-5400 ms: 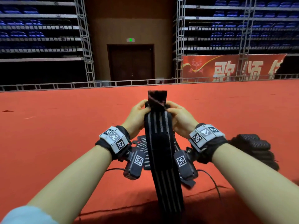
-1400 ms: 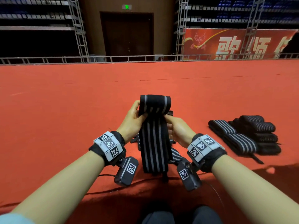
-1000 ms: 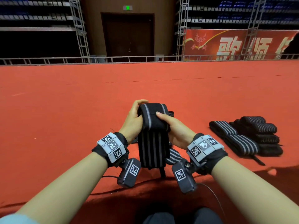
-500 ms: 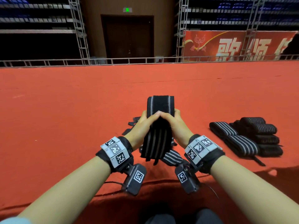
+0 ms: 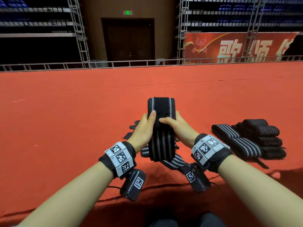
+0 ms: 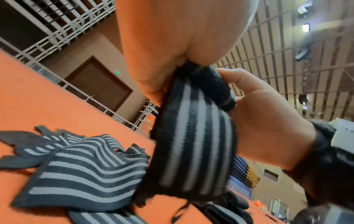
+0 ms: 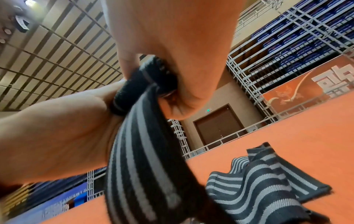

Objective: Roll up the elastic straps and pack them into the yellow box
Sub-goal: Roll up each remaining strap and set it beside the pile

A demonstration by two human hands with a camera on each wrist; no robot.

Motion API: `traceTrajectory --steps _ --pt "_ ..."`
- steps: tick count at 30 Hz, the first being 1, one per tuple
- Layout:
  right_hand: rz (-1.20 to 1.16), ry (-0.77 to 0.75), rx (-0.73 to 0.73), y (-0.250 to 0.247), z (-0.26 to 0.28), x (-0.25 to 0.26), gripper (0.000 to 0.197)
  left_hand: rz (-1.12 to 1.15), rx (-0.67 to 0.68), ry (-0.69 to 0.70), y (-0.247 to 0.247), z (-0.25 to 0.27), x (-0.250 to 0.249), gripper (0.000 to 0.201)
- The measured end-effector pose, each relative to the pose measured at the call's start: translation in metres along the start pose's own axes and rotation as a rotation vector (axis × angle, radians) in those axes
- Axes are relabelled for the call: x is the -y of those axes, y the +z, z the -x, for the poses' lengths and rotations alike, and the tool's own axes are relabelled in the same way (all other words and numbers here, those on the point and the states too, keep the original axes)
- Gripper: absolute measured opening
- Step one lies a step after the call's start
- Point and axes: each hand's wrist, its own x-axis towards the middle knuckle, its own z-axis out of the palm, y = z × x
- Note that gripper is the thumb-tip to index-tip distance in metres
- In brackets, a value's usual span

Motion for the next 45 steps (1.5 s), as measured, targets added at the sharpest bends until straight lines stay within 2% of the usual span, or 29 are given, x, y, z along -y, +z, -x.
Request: traceTrajectory --steps 2,4,7,9,11,13,15,16,19,21,23,26,28,30,31,32,33,36,38,39,42,45 --pt "-0.023 -0.041 -0.057 -0.002 0.001 -0.003 0.053 -0.075 -0.026 0.032 -0.002 -0.001 0.001 0.051" --pt "-0.055 -0.113 -0.079 -0.004 0.003 -0.005 0.043 -0.001 -0.02 0.032 -0.002 -0.003 0.002 0.047" --pt "-0.005 -0.204 -0.086 -0.008 0.005 -0.005 0.04 0.27 0.127 -0.044 0.0 -0.004 0.004 0.034" --pt "0.011 -0.213 -0.072 -0.01 0.003 -0.005 0.039 0.485 0.189 -0.073 -0.002 -0.004 0.004 0.032" --pt "-0.074 -0.172 -0.055 -0.009 0.001 -0.005 0.041 0.523 0.157 -0.035 -0.005 -0.005 0.003 0.033" --pt "-0.184 -0.077 -0.071 -0.006 -0.001 -0.004 0.04 0.433 0.108 0.031 -0.007 -0.008 0.002 0.031" --pt "-0.248 0.066 -0.058 -0.005 0.0 -0.003 0.025 0.389 0.038 0.075 -0.006 -0.01 0.001 0.033" --pt "-0.292 0.145 -0.036 -0.004 0.001 -0.002 0.024 0.369 -0.022 0.088 -0.006 -0.012 0.0 0.035" --pt "-0.407 0.27 -0.004 -0.008 0.004 -0.002 0.048 0.275 -0.196 0.159 -0.008 -0.019 -0.002 0.035" --pt "-0.422 0.274 0.022 -0.011 0.002 -0.003 0.071 0.234 -0.224 0.169 -0.009 -0.022 -0.003 0.036" --pt "-0.407 0.268 0.036 -0.013 0.003 -0.003 0.068 0.205 -0.207 0.16 -0.006 -0.023 -0.003 0.041" --pt "-0.391 0.258 0.041 -0.018 0.002 -0.007 0.035 0.186 -0.184 0.11 0.001 -0.027 0.0 0.047" --pt "-0.373 0.234 -0.012 -0.023 0.002 -0.012 0.023 0.318 -0.12 0.0 0.007 -0.033 0.002 0.045" --pt "-0.36 0.206 -0.071 -0.033 0.003 -0.017 0.031 0.481 -0.051 -0.13 0.02 -0.036 0.005 0.029" --pt "-0.346 0.188 -0.093 -0.038 0.003 -0.022 0.041 0.517 -0.024 -0.184 0.028 -0.036 0.004 0.027" --pt "-0.335 0.175 -0.115 -0.046 0.004 -0.025 0.048 0.542 0.009 -0.231 0.039 -0.035 0.003 0.035" --pt "-0.33 0.157 -0.13 -0.053 0.005 -0.027 0.048 0.552 0.037 -0.269 0.05 -0.036 0.003 0.041" --pt "-0.348 0.117 -0.174 -0.082 0.012 -0.029 0.03 0.568 0.124 -0.307 0.085 -0.038 -0.001 0.036" --pt "-0.355 0.107 -0.232 -0.105 0.016 -0.03 0.024 0.568 0.117 -0.315 0.111 -0.044 -0.005 0.034" --pt "-0.351 0.104 -0.286 -0.12 0.017 -0.032 0.028 0.575 0.103 -0.323 0.128 -0.049 -0.007 0.033" --pt "-0.395 0.141 -0.512 -0.156 0.016 -0.04 0.056 0.616 0.083 -0.391 0.176 -0.063 -0.016 0.027" --pt "-0.365 0.236 -0.658 -0.193 0.016 -0.045 0.029 0.657 0.063 -0.486 0.221 -0.081 -0.018 0.029"
